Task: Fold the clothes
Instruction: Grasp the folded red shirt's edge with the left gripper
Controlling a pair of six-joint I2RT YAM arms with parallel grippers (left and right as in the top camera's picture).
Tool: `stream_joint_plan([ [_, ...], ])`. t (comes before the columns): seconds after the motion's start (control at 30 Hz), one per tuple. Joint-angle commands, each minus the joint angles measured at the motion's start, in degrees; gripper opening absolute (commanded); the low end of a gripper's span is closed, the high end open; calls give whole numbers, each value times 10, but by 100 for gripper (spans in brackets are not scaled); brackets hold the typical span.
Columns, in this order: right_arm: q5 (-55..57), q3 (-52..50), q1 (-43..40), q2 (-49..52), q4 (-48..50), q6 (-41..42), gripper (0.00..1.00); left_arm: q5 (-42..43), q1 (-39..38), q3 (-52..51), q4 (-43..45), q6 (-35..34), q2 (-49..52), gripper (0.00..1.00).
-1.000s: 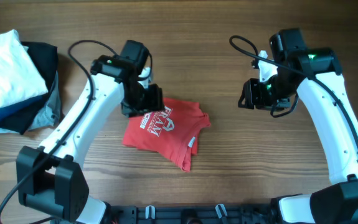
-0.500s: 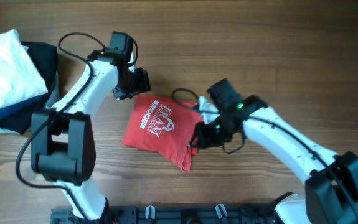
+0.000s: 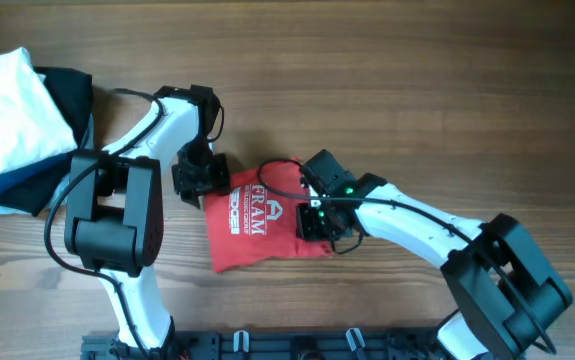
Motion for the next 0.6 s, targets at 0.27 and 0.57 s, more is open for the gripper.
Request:
stream_joint_plan([
  [0.27, 133, 60, -132, 4, 30, -120, 24, -71, 1, -86, -73, -77, -14, 46],
  [0.57, 242, 167, -132, -168, -130, -141, 37, 80, 1, -83, 139, 60, -223, 98],
])
